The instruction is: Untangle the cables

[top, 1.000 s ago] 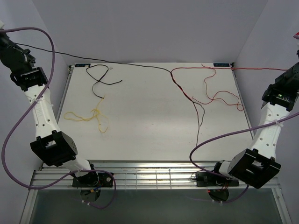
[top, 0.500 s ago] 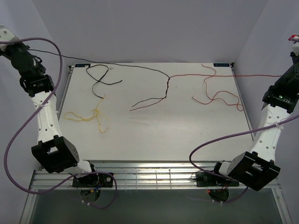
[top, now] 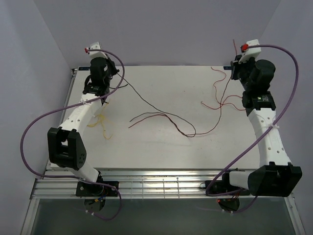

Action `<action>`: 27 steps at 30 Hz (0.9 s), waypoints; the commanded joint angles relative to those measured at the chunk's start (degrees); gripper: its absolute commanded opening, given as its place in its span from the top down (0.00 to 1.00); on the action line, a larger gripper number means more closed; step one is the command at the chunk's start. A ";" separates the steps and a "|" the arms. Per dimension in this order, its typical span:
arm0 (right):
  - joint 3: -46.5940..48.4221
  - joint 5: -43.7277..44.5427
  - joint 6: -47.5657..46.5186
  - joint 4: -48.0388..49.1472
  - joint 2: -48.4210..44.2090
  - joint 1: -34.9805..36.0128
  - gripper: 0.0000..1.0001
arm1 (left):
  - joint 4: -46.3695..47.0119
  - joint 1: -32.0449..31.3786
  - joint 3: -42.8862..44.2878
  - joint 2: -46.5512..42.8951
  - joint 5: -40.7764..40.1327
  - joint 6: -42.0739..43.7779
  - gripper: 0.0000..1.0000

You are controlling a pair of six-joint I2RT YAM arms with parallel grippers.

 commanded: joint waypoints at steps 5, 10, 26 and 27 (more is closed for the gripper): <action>-5.78 1.02 17.80 -14.42 11.62 10.18 0.92 | -20.84 -2.31 -10.13 2.59 8.11 -13.48 1.00; -14.56 8.65 23.96 -16.28 13.04 10.88 0.89 | -32.81 -3.90 -12.51 4.26 1.27 -17.08 1.00; -13.88 30.19 28.71 -25.05 17.52 10.71 0.09 | -40.38 -6.27 4.09 15.42 -2.97 -15.07 0.37; -13.44 32.22 29.06 -26.19 17.52 10.53 0.10 | -40.38 -6.44 5.23 15.69 -2.62 -14.45 0.25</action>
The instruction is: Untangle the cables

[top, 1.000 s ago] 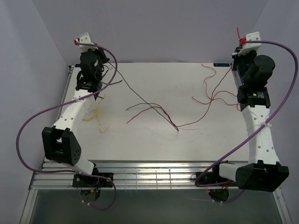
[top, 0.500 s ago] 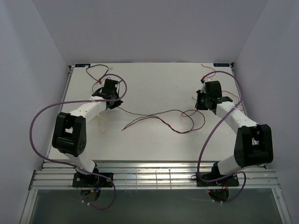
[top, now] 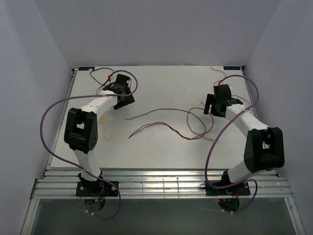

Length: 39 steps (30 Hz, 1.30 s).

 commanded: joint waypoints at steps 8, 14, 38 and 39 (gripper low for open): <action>3.84 10.72 1.71 -5.89 -4.34 -2.92 0.10 | -1.97 -4.85 13.78 1.54 -3.38 5.42 0.02; 1.46 1.49 2.13 -4.04 -1.10 -3.01 0.10 | -1.79 -11.61 15.98 4.09 3.47 8.49 0.02; -6.00 -12.22 2.14 7.56 12.37 -6.18 0.92 | 0.67 -31.04 31.27 20.87 19.47 5.43 0.02; -6.53 -12.66 1.61 8.26 11.92 -6.18 0.92 | 0.67 -31.74 32.41 21.49 19.74 4.99 0.02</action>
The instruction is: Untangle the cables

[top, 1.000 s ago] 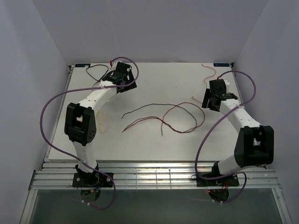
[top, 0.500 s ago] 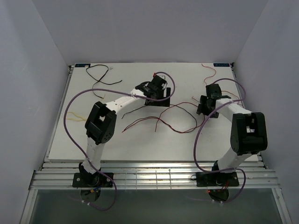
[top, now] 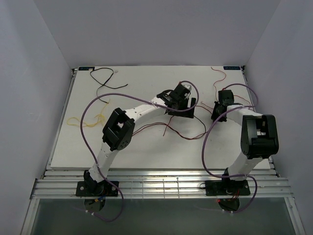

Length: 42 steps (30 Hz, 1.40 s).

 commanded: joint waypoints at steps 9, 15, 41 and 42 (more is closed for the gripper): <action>-11.85 -5.55 0.85 7.23 -10.34 0.36 0.92 | -3.06 -5.75 11.78 8.26 -5.06 -4.21 0.02; -15.18 -7.74 3.75 10.39 -13.24 0.80 0.92 | -9.29 -6.73 17.05 12.03 -9.98 -7.81 0.02; -23.36 -9.66 9.64 19.19 -23.18 2.91 0.92 | -22.40 -14.11 21.10 17.23 -12.27 -6.94 0.08; -23.36 -9.68 9.64 19.19 -23.27 3.08 0.92 | -22.31 -14.11 21.28 17.32 -11.83 -6.85 0.08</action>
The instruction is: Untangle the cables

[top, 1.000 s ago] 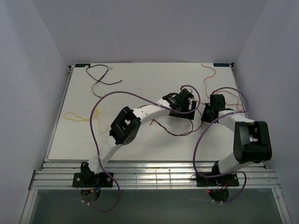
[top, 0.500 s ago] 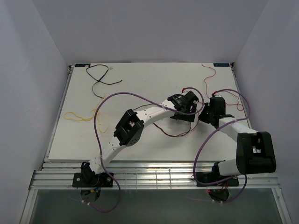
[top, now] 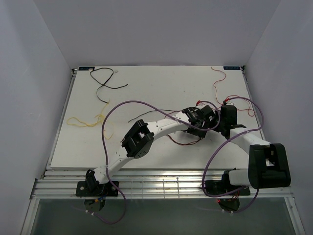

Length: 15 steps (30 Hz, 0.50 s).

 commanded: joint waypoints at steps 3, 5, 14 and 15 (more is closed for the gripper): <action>-0.72 -2.44 0.90 3.10 -1.52 0.72 0.92 | -0.41 -0.32 -0.44 0.34 4.18 -0.22 0.08; -0.98 -2.10 0.90 3.02 -1.52 0.72 0.92 | 1.35 -0.23 -2.11 -2.03 2.43 -0.83 0.08; -2.04 0.19 0.90 1.52 -2.75 0.64 0.92 | 7.32 1.09 -9.50 -9.68 -0.49 -5.41 0.06; -1.95 -0.07 0.90 1.52 -2.75 0.64 0.92 | 8.64 1.09 -10.20 -10.21 1.52 -4.62 0.05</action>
